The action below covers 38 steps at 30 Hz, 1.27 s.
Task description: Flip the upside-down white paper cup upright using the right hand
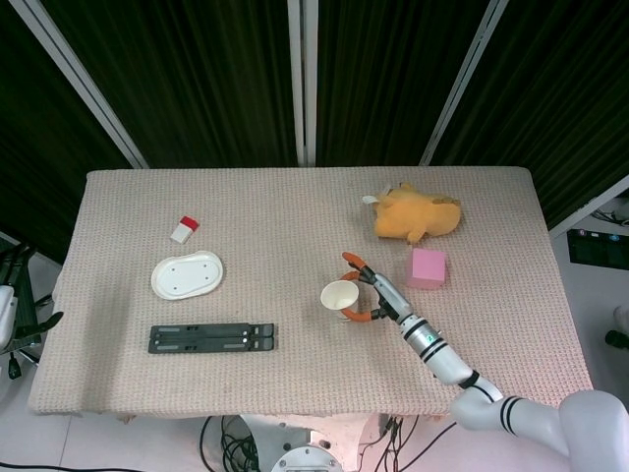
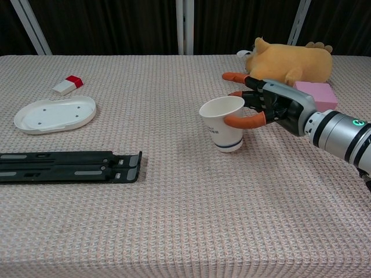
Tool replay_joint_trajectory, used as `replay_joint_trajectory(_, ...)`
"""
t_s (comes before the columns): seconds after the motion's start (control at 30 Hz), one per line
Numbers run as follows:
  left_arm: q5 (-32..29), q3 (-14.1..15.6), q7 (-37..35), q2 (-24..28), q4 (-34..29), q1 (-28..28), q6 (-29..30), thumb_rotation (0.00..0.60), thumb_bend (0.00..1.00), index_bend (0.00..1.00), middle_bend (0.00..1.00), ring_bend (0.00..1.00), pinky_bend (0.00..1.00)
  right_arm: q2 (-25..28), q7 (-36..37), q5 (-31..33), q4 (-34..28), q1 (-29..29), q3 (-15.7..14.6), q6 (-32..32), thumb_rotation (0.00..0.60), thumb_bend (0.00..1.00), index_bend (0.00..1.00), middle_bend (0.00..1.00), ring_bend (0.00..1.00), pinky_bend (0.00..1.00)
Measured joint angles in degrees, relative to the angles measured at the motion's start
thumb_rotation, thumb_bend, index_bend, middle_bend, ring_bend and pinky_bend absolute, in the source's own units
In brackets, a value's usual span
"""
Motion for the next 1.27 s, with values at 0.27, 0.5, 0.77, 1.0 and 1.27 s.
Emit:
replay_joint_trajectory(0.27, 0.1, 0.0, 0.1, 0.0, -0.2, 0.0, 0.1, 0.6, 0.15, 0.03, 0.0, 0.0, 0.0, 1.0, -3.7, -2.8, 0.2, -0.8, -2.5, 2.9, 0.6, 0.04, 0.0, 0.25, 0.0, 0.01)
replay_joint_trajectory(0.5, 0.6, 0.1, 0.1, 0.1, -0.5, 0.2, 0.7, 0.6, 0.15, 0.03, 0.0, 0.0, 0.0, 4.7, -8.5, -4.7, -2.2, -1.6, -4.7, 4.8, 0.6, 0.0, 0.0, 0.01, 0.0, 0.0)
replay_joint_trajectory(0.77, 0.9, 0.2, 0.0, 0.2, -0.7, 0.3, 0.9, 0.6, 0.15, 0.03, 0.0, 0.0, 0.0, 12.8, -20.0, -7.1, -9.3, -4.7, -6.0, 12.0, 0.6, 0.0, 0.0, 0.0, 0.0, 0.0)
replay_joint_trajectory(1.0, 1.4, 0.3, -0.6, 0.6, -0.6, 0.5, 1.5, 0.6, 0.15, 0.03, 0.0, 0.0, 0.0, 21.3, -47.0, -4.1, -19.6, -11.3, -5.6, 20.1, 0.6, 0.0, 0.0, 0.0, 0.0, 0.0)
replay_joint_trajectory(1.27, 3.3, 1.4, 0.2, 1.3, -1.3, 0.3, 1.2, 0.6, 0.15, 0.03, 0.0, 0.0, 0.0, 32.2, -75.9, 6.9, -38.9, -25.5, -4.3, 35.2, 0.6, 0.0, 0.0, 0.0, 0.0, 0.0)
